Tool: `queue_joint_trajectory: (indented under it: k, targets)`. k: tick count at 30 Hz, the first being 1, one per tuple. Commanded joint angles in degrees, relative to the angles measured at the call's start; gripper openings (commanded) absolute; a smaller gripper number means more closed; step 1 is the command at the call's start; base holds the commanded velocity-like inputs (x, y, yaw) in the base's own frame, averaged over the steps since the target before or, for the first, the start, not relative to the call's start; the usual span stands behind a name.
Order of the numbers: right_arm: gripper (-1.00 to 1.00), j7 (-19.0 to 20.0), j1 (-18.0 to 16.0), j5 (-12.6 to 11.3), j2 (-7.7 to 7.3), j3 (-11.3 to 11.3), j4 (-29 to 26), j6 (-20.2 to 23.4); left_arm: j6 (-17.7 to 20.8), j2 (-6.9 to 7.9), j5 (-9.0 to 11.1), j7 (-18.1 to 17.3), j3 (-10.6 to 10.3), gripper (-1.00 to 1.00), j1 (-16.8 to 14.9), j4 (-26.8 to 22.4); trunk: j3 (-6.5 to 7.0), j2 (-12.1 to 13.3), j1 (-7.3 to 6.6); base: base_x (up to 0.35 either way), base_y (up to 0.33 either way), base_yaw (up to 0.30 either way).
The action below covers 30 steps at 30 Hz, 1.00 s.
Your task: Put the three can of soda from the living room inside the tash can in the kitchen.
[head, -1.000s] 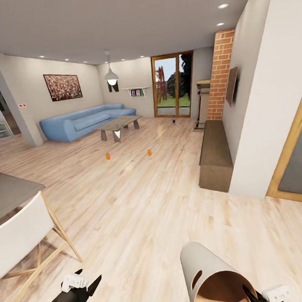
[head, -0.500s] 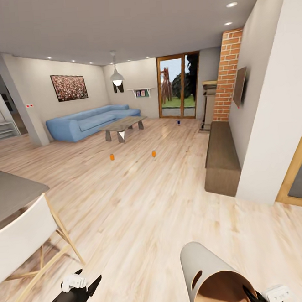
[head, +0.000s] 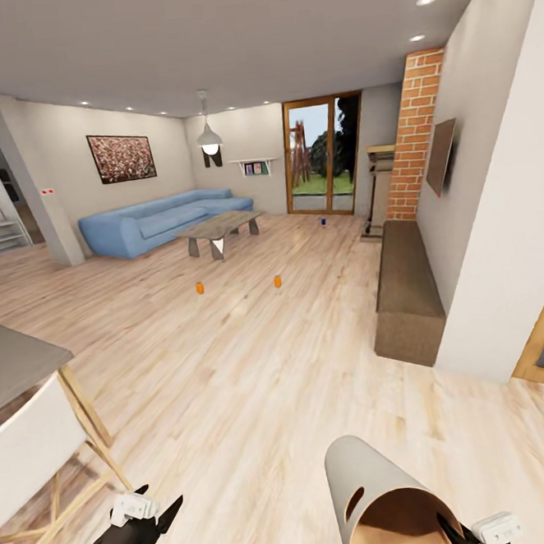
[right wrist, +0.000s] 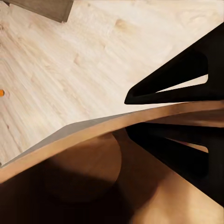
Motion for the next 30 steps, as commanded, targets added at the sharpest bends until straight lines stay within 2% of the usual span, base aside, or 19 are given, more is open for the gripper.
queue_joint_trajectory:
  k: [1, 24, 25, 27, 30]
  targets:
    - [-1.00, 0.54, -0.02, -0.57, 0.01, -0.03, -0.09, 0.05, 0.00, 0.00, 0.00, 0.00, 0.00, 1.00, 0.00, 0.00, 0.01, 0.00, 0.00, 0.324, 0.000, 0.000]
    - [-1.00, 0.54, -0.02, -0.57, 0.01, -0.03, -0.09, 0.05, 0.00, 0.00, 0.00, -0.01, 0.00, 1.00, 0.00, 0.00, 0.01, 0.00, 0.00, 0.324, 0.000, 0.000]
    - [-1.00, 0.39, 0.23, -0.31, -0.27, -0.32, 0.34, -0.33, -0.29, -0.33, 0.00, 0.32, 0.19, 1.00, -0.33, 0.33, 0.00, -0.01, 0.00, 0.000, 0.000, 0.000]
    - [-1.00, -0.03, 0.89, -0.64, -0.76, -1.07, 1.45, -0.86, -0.92, 0.15, -0.09, 0.30, 0.60, 1.00, -0.30, 0.96, 0.00, -0.01, 0.00, 0.000, 0.000, 0.000]
    - [-1.00, -0.63, 1.90, 0.02, -0.76, -1.94, 3.21, -1.80, -1.80, 0.17, -0.09, 0.19, 0.60, 1.00, -0.22, 1.90, 0.00, -0.01, 0.00, 0.000, 0.000, 0.000]
